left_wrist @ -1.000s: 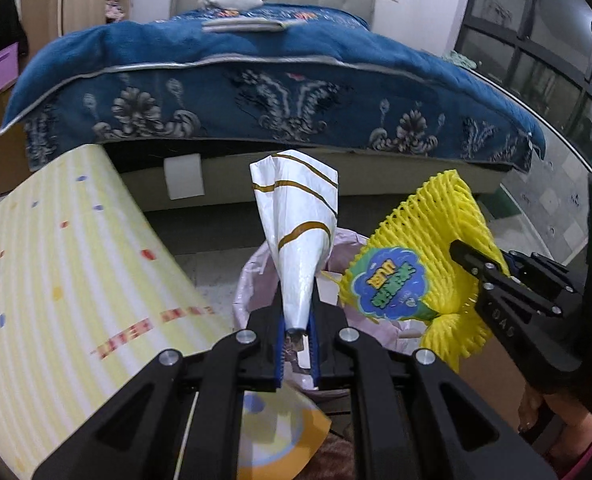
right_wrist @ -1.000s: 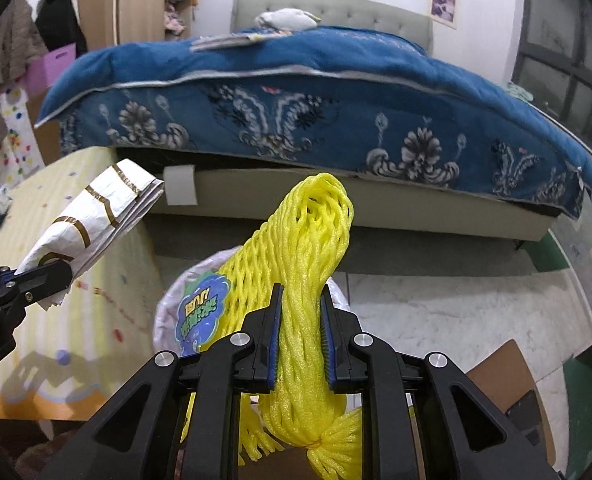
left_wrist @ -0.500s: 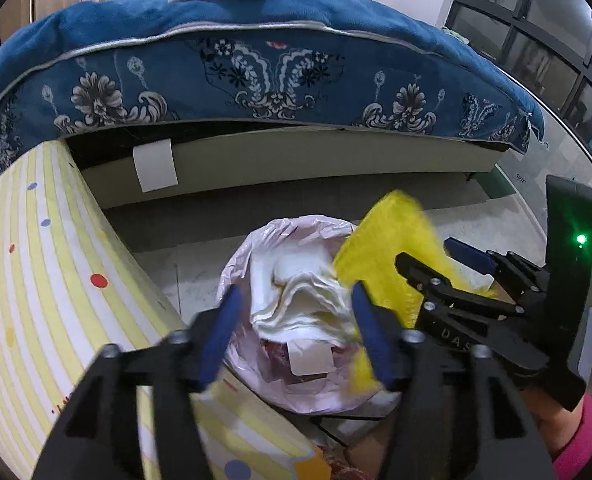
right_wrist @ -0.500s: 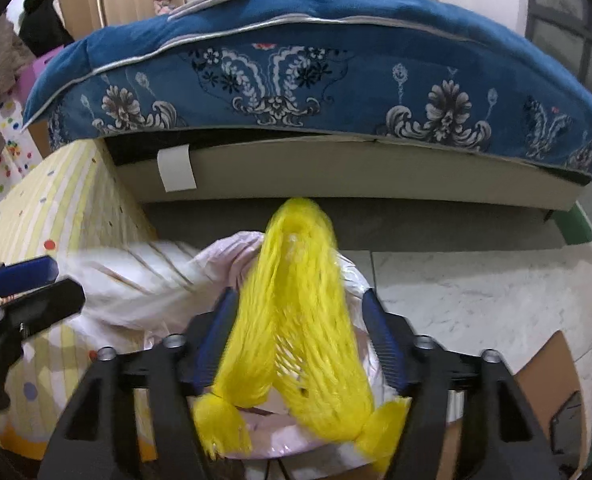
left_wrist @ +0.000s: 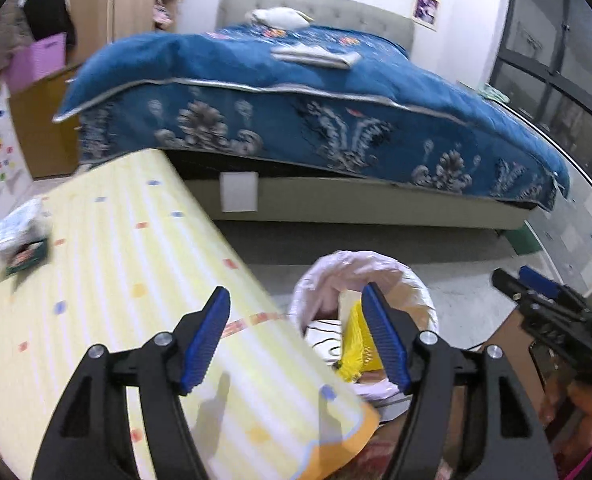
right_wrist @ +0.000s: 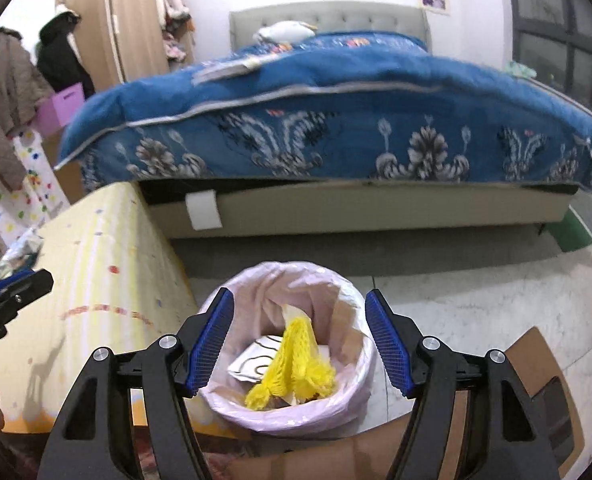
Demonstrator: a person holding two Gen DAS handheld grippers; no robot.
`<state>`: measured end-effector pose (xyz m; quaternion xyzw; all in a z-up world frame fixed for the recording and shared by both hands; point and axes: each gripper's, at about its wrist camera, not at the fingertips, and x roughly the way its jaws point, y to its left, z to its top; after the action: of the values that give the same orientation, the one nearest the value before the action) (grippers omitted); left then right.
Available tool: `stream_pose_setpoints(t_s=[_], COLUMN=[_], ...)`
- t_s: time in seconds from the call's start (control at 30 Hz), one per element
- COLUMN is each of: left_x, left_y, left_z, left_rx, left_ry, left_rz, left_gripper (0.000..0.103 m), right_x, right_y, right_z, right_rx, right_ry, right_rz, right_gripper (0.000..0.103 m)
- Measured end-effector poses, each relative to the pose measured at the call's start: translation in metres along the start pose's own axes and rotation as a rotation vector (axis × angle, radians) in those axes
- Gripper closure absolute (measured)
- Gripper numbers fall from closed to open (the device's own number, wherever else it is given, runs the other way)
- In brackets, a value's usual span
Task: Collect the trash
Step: 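Carry bag and net over the wastebasket and open both tools, then move both open tools back over the table toward the carton and wrapper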
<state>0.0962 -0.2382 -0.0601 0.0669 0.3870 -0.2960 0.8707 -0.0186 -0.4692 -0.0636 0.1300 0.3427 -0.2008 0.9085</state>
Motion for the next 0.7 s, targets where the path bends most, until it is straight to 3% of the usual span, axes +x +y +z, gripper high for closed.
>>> stream_pose_setpoints(t_s=[0.33, 0.7], left_x=[-0.071, -0.128], left_y=[0.061, 0.168], left_z=[-0.029, -0.063], left_rx=[-0.082, -0.251], left_ry=[-0.075, -0.115], left_rz=[0.132, 0.330], left_gripper=[0.033, 0.032], right_x=[-0.043, -0.045], right_y=[0.072, 0.209], right_z=[0.006, 0.009], right_rx=[-0.128, -0.364], right_ry=[-0.055, -0.044], right_rz=[0.102, 0.282], right_gripper=[0.035, 0.036])
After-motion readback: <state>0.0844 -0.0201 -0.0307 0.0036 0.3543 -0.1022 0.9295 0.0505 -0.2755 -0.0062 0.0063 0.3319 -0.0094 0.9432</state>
